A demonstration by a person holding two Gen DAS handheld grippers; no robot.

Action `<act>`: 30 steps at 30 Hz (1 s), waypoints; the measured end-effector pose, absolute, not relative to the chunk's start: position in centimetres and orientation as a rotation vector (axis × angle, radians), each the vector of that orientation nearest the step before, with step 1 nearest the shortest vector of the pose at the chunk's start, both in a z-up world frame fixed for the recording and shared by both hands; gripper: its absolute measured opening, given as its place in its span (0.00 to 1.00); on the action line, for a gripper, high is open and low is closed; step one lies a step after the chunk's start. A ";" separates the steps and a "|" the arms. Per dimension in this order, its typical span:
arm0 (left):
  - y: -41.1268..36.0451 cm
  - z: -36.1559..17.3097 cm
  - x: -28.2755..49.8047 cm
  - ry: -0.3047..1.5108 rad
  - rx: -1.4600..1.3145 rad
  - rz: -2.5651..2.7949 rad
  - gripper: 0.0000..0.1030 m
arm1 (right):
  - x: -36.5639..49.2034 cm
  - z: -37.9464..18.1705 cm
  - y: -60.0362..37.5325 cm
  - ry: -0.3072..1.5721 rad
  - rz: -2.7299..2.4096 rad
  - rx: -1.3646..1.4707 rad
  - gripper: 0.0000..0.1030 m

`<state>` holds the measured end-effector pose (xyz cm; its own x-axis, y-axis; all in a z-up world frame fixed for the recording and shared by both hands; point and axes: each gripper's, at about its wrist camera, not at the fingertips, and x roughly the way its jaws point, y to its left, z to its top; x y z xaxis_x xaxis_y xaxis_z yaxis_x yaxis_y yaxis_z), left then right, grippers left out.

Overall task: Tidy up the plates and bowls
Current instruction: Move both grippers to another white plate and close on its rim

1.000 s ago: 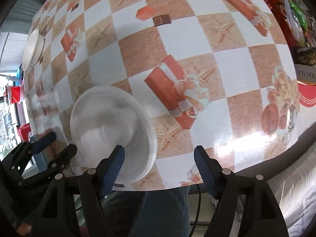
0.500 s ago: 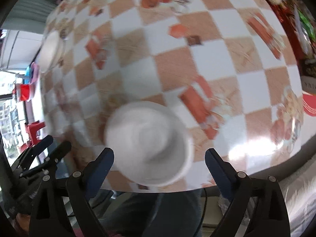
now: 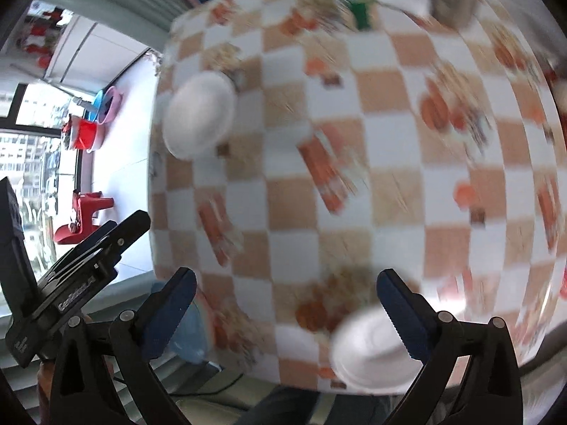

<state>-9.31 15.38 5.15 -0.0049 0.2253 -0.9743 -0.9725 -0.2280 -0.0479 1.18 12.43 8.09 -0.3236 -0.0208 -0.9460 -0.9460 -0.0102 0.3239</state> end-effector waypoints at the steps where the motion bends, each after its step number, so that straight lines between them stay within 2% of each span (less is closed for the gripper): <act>1: 16.1 4.8 -9.7 0.908 -1.212 1.473 0.79 | 0.5 8.0 13.4 1.446 1.455 -1.060 1.00; 9: 21.3 -0.1 -11.3 0.987 -1.188 1.547 0.79 | -4.6 3.4 20.4 1.298 1.422 -1.162 1.00; 16: 24.6 -2.8 -12.8 0.999 -1.203 1.566 0.79 | -5.6 -1.2 23.5 1.297 1.404 -1.184 1.00; 28: 27.7 -6.3 -12.2 1.086 -1.176 1.524 0.78 | -7.7 -4.0 25.2 1.272 1.446 -1.221 0.99; 29: 27.7 -6.4 -12.1 1.092 -1.173 1.521 0.78 | -7.9 -4.2 25.1 1.273 1.454 -1.219 0.93; 30: 27.6 -6.5 -11.9 1.090 -1.169 1.515 0.70 | -8.1 -4.3 25.0 1.276 1.462 -1.215 0.86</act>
<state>-11.91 27.63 -6.50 -0.1421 0.1375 -0.9803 -0.9732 -0.2002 0.1130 -8.05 25.03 -4.30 -0.1915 -0.0103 -0.9814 -0.9711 -0.1432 0.1910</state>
